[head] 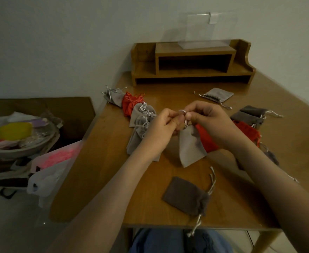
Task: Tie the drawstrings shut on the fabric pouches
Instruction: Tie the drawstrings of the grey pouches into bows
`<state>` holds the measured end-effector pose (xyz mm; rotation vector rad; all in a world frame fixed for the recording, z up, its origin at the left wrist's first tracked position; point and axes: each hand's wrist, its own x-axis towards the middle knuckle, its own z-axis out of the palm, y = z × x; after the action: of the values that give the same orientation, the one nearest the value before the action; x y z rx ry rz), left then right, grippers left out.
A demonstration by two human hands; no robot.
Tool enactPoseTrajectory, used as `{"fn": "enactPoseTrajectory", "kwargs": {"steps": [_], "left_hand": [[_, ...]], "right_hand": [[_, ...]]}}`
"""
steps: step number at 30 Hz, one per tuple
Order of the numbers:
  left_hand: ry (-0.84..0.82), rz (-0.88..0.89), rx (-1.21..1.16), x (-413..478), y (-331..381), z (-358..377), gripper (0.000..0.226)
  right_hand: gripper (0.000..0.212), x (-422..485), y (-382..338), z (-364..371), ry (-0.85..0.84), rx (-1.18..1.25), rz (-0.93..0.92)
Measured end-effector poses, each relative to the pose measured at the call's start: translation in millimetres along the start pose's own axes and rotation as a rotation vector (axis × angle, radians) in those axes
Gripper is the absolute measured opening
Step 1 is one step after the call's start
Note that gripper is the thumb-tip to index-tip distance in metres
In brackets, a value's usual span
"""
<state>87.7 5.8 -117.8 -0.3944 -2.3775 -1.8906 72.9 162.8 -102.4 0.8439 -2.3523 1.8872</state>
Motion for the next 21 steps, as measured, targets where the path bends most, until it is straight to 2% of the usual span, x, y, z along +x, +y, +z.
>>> {"fn": "enactPoseTrajectory", "kwargs": {"steps": [6,11,14,16,18,21], "left_hand": [[-0.04,-0.047,-0.021,0,0,-1,0.011],[-0.117,-0.072,0.003,-2,-1,-1,0.006],[-0.131,-0.101,-0.032,-2,-1,-1,0.017],[-0.153,-0.103,-0.017,-3,0,-1,0.017],[-0.154,-0.081,-0.009,-3,1,-1,0.004],[-0.103,-0.036,-0.021,-4,1,-1,0.011]], "right_hand": [[0.006,0,-1,2,0.077,0.015,0.038],[0.022,-2,-4,2,0.046,-0.068,0.033],[0.022,-4,-7,4,0.019,-0.124,0.026],[0.017,-4,-10,5,0.022,-0.09,0.045],[0.011,-4,-14,5,0.01,-0.003,0.068],[0.016,-5,-13,4,0.039,0.08,0.059]]}}
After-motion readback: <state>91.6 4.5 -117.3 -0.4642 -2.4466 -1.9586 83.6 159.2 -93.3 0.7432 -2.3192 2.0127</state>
